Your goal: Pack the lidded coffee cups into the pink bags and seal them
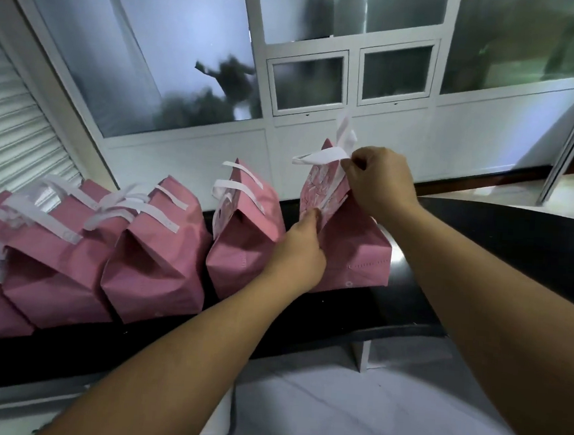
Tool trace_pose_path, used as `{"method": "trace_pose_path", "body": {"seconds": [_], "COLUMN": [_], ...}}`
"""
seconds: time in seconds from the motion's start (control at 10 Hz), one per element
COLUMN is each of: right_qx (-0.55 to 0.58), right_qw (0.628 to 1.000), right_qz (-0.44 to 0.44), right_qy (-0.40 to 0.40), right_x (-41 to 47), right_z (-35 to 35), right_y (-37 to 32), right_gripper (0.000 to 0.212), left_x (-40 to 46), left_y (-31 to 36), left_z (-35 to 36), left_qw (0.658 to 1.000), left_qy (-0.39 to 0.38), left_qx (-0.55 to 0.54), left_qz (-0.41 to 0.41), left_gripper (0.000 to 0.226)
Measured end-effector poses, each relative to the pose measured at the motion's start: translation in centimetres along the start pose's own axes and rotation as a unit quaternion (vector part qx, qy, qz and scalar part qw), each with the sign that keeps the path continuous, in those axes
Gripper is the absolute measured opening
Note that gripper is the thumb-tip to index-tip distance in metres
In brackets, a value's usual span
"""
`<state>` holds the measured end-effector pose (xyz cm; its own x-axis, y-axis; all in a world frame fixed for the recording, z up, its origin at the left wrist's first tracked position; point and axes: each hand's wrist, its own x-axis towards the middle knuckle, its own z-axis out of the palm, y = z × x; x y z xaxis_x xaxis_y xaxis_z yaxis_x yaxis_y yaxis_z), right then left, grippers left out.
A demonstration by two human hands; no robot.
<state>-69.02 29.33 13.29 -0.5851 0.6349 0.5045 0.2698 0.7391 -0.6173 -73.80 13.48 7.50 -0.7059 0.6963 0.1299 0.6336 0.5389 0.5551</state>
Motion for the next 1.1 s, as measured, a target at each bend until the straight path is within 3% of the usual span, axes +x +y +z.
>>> {"method": "trace_pose_path", "body": {"seconds": [0.3,0.7,0.8,1.0,1.1], "right_qx": [0.021,0.018,-0.005,-0.052,-0.070], "right_qw": [0.999,0.986,0.982,0.983,0.987], "right_qz": [-0.043,0.074,0.080,0.084,0.088], "right_qy": [-0.015,-0.150,-0.173,-0.155,-0.118], "right_x": [1.0,0.5,-0.9,-5.1,-7.4], "right_z": [5.2,3.7,3.0,2.3,2.2], "right_y": [0.2,0.5,0.2,-1.0,-1.7], "right_gripper": [0.036,0.040,0.053,0.044,0.042], "left_x": [2.2,0.7,-1.9,-8.4,-10.9], "left_y": [-1.0,-0.2,-1.2,-6.0,-8.8], "left_z": [0.8,-0.7,-1.4,-3.2,-3.8], "left_qw": [0.994,0.994,0.996,0.998,0.999], "left_qy": [0.024,-0.011,-0.014,-0.051,-0.034], "left_qx": [0.093,0.107,0.080,0.027,0.011], "left_qz": [-0.047,-0.037,-0.022,-0.019,-0.027], "left_gripper": [0.049,0.042,0.049,0.065,0.068]}}
